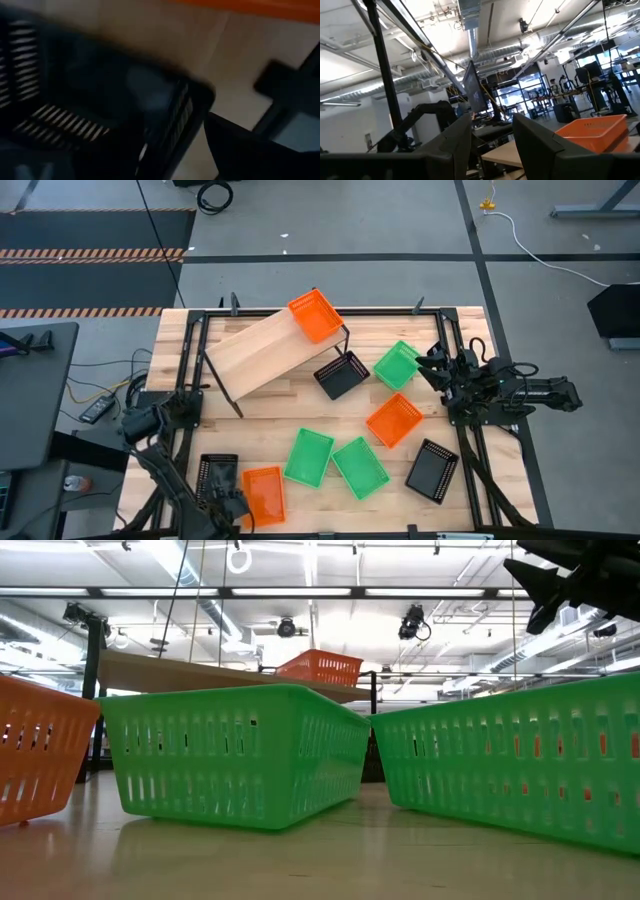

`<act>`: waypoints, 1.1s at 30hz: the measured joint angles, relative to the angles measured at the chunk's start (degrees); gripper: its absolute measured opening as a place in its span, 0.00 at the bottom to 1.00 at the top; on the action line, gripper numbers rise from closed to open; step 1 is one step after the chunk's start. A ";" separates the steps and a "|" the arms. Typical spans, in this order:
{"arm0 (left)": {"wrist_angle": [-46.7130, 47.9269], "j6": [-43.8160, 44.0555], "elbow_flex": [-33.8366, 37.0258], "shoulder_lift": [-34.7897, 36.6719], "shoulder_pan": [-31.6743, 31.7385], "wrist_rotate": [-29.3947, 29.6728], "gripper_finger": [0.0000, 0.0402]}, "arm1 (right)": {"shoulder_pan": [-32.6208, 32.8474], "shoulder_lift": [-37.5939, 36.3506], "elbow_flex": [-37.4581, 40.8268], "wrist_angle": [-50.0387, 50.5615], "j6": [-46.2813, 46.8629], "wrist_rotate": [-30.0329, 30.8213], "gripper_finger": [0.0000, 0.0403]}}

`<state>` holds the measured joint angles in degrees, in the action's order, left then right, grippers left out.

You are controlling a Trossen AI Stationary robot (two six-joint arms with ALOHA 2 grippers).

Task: Stack baskets on shelf by color
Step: Put the bottom left black basket on the shelf

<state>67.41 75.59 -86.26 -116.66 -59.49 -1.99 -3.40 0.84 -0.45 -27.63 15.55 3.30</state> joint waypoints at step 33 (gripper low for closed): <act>22.71 -21.32 -17.90 7.32 20.18 15.48 0.01 | 0.00 0.00 0.00 0.35 -2.57 -1.89 0.38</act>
<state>90.13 54.27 -104.16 -109.34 -39.32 13.50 -3.40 0.84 -0.45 -27.28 12.98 1.41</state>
